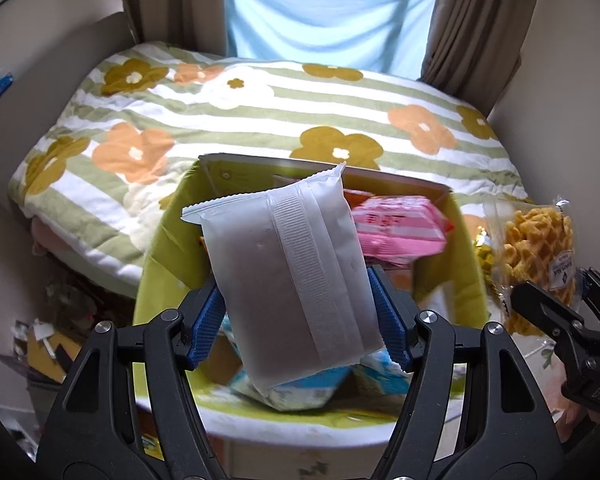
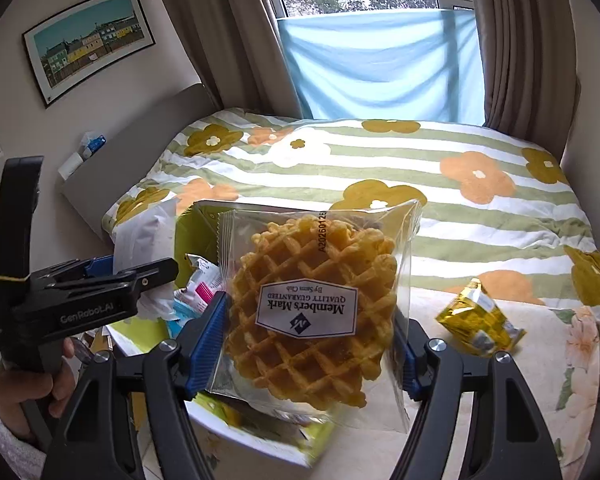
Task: Organize snacks
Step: 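Carry the white packet and waffle into the yellow box and open both tools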
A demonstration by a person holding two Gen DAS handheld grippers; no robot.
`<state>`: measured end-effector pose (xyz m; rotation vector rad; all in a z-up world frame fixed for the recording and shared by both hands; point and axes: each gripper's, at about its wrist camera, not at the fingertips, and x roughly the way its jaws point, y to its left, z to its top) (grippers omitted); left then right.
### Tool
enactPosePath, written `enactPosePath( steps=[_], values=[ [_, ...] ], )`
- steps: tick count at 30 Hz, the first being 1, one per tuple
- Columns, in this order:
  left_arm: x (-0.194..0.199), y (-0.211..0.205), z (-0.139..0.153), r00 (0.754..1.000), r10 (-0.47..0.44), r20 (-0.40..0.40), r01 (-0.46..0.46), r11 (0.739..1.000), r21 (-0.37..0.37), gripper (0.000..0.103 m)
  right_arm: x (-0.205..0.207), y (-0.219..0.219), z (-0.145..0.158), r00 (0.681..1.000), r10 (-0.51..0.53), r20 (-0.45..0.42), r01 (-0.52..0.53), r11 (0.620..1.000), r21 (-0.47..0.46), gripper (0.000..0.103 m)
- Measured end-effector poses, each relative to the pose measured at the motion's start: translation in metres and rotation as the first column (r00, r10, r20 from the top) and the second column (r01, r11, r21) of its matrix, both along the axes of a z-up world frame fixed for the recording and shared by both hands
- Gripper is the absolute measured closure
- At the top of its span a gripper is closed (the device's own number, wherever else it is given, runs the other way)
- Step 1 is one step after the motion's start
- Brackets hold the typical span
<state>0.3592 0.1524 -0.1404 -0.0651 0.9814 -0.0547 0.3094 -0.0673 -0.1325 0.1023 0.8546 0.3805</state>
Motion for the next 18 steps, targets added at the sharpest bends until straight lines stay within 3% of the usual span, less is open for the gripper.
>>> enactPosePath(
  steps=[6, 9, 10, 11, 12, 15, 18],
  values=[
    [0.037, 0.017, -0.024, 0.997, -0.058, -0.058, 0.058, 0.998, -0.003, 0.038, 0.013, 0.021, -0.01, 0.999, -0.031, -0.041, 0.03, 0.999, -0.031, 0.035],
    [0.043, 0.019, -0.024, 0.995, -0.093, -0.034, 0.092, 0.995, -0.03, 0.037, 0.018, 0.027, -0.013, 0.998, -0.038, -0.054, 0.035, 0.998, -0.046, 0.035],
    [0.043, 0.019, -0.021, 0.996, -0.088, -0.021, 0.087, 0.996, -0.021, 0.028, 0.02, 0.028, -0.014, 0.997, -0.04, -0.059, 0.037, 0.998, -0.049, 0.035],
    [0.042, 0.02, -0.017, 0.997, -0.079, -0.004, 0.079, 0.997, -0.012, 0.009, 0.021, 0.028, -0.015, 0.997, -0.041, -0.064, 0.037, 0.998, -0.054, 0.035],
    [0.041, 0.021, -0.014, 0.998, -0.068, 0.009, 0.068, 0.998, -0.001, 0.0, 0.022, 0.027, -0.016, 0.997, -0.04, -0.068, 0.036, 0.998, -0.06, 0.035],
    [0.036, 0.03, -0.007, 0.998, -0.038, 0.045, 0.038, 0.999, 0.005, 0.0, 0.021, 0.03, -0.018, 0.997, -0.031, -0.071, 0.026, 0.997, -0.073, 0.035],
    [0.032, 0.041, -0.007, 1.0, 0.004, 0.021, -0.003, 1.0, -0.01, 0.0, 0.021, 0.031, -0.019, 0.997, -0.013, -0.07, 0.007, 0.997, -0.078, 0.035]
  ],
)
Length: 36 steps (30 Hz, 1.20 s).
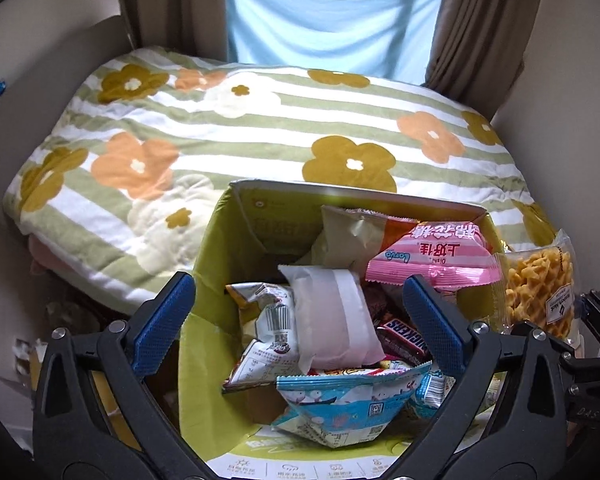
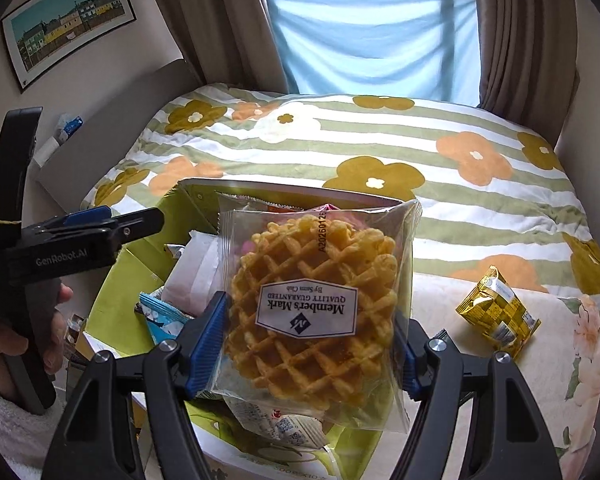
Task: Organize snacks
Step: 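Carry the white packet and waffle into the yellow box and open both tools, then lift both open tools away from the box toward the green and gold packets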
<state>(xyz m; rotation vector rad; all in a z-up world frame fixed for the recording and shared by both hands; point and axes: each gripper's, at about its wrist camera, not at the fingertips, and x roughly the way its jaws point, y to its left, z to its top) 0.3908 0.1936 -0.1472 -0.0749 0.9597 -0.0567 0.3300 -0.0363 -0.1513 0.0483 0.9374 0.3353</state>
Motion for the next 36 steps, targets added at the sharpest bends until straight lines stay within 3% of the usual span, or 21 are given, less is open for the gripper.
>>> enactPosePath(
  steps=[11, 14, 15, 16, 18, 36],
  values=[
    [-0.034, 0.03, -0.003, 0.993, 0.112, -0.024, -0.112, 0.993, -0.023, 0.0, 0.004, 0.035, 0.004, 0.992, 0.13, 0.003, -0.13, 0.991, 0.007, 0.034],
    [-0.041, 0.04, 0.0, 0.991, 0.13, -0.022, -0.131, 0.991, -0.031, 0.0, 0.009, 0.051, 0.002, 0.99, 0.139, 0.009, -0.139, 0.989, -0.049, 0.032],
    [-0.043, 0.043, 0.002, 0.99, 0.136, -0.021, -0.137, 0.99, -0.034, 0.0, 0.011, 0.055, 0.001, 0.99, 0.139, 0.004, -0.138, 0.988, -0.072, 0.024],
    [-0.045, 0.046, 0.003, 0.99, 0.142, -0.019, -0.143, 0.989, -0.036, 0.0, 0.011, 0.056, 0.001, 0.99, 0.138, 0.014, -0.137, 0.987, -0.08, 0.01],
    [-0.048, 0.052, 0.005, 0.989, 0.149, -0.019, -0.15, 0.988, -0.046, 0.0, 0.007, 0.054, 0.004, 0.987, 0.149, 0.053, -0.146, 0.987, -0.06, 0.001],
    [-0.061, 0.033, 0.01, 0.996, 0.082, -0.017, -0.083, 0.994, -0.066, 0.0, -0.03, 0.024, 0.021, 0.994, 0.069, 0.081, -0.064, 0.996, -0.057, 0.001]
  ],
)
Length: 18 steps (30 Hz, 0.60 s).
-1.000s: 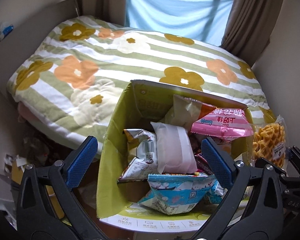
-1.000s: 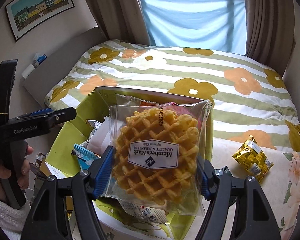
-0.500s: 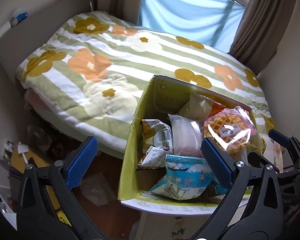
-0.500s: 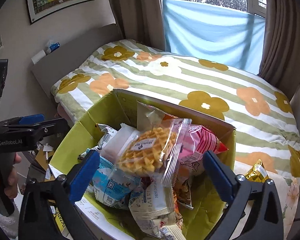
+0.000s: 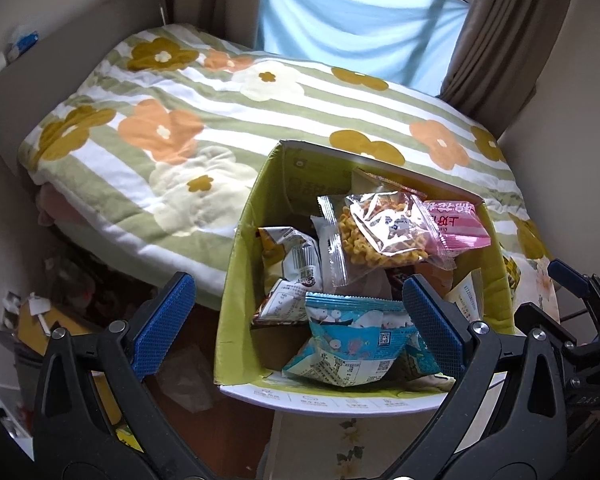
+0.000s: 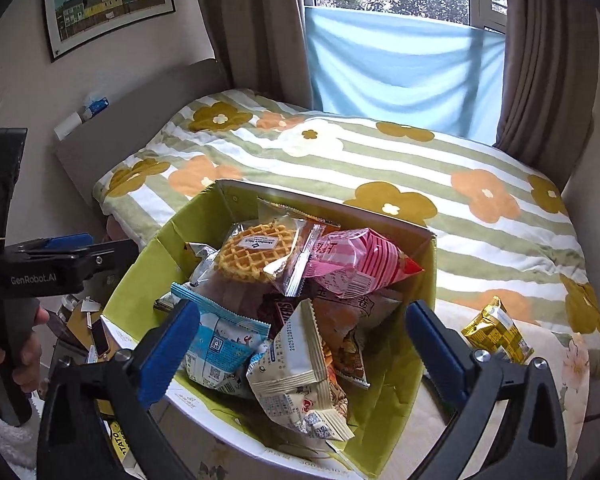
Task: Organize snacks
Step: 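Lift both open tools away from the box toward the green and gold packets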
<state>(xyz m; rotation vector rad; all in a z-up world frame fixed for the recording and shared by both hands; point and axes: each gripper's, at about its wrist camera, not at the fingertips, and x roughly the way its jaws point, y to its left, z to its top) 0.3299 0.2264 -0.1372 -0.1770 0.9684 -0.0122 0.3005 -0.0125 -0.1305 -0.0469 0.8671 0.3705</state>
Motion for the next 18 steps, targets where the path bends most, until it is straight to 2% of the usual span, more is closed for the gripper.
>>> enactPosePath(
  steps=[10, 18],
  values=[
    [-0.01, -0.032, 0.015, 0.999, -0.04, 0.036, 0.04, 0.999, -0.009, 0.0, -0.022, -0.059, 0.014, 0.994, -0.105, 0.017, 0.105, 0.994, 0.01, 0.001],
    [-0.028, -0.083, 0.023, 0.999, -0.009, 0.051, 0.009, 1.0, -0.004, 0.0, -0.026, -0.123, 0.02, 0.995, -0.093, 0.041, 0.095, 0.995, -0.041, 0.001]
  ],
)
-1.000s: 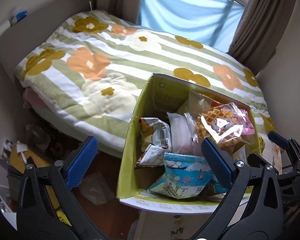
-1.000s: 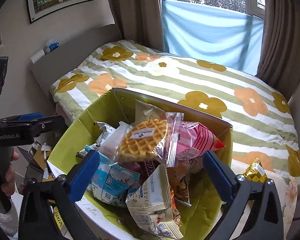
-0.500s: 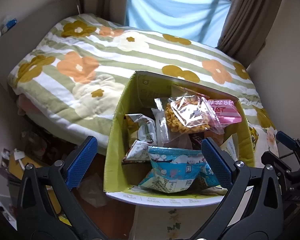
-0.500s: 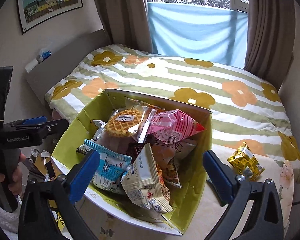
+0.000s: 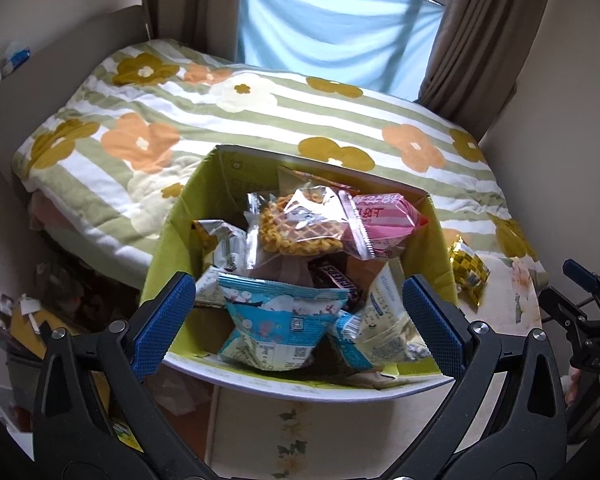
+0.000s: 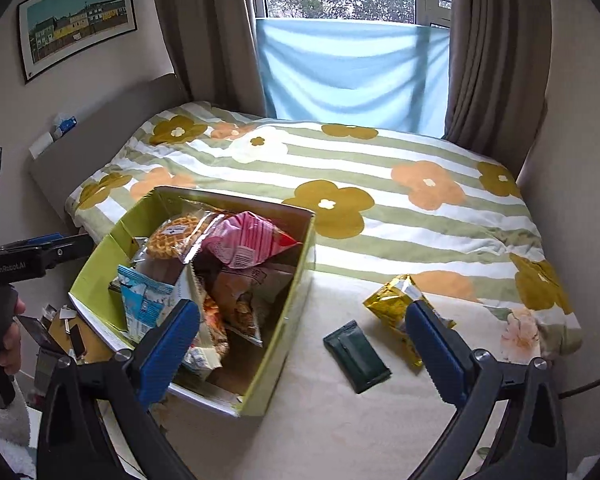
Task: Organize snacks
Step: 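Lift both open tools away from the box toward the green and gold packets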
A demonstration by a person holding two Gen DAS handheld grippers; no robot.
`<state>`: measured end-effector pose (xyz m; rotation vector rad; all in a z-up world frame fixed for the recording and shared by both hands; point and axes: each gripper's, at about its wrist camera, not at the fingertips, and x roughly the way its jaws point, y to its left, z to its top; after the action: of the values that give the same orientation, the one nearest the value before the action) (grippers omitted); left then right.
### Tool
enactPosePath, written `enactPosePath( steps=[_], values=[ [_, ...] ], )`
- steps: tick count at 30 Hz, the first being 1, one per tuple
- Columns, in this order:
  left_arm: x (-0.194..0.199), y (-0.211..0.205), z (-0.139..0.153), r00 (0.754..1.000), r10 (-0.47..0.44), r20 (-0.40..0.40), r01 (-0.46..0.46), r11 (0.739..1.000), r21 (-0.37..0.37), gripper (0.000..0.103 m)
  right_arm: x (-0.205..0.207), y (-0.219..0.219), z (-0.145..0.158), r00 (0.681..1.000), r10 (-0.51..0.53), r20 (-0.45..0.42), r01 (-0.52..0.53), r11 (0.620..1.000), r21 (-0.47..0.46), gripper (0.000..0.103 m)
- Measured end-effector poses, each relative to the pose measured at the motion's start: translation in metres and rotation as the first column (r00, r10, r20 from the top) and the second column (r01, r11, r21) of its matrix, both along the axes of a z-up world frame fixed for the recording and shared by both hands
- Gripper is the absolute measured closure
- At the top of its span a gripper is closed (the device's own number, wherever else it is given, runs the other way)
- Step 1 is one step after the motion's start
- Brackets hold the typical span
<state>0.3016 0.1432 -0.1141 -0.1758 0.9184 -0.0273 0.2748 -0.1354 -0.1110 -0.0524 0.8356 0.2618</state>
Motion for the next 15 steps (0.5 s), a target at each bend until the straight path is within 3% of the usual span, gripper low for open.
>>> enactPosePath(
  steps=[15],
  values=[
    [-0.031, -0.176, -0.008, 0.98, 0.199, -0.017, -0.198, 0.979, 0.051, 0.0, 0.034, -0.13, -0.02, 0.977, 0.213, -0.017, -0.213, 0.977, -0.006, 0.001]
  ],
)
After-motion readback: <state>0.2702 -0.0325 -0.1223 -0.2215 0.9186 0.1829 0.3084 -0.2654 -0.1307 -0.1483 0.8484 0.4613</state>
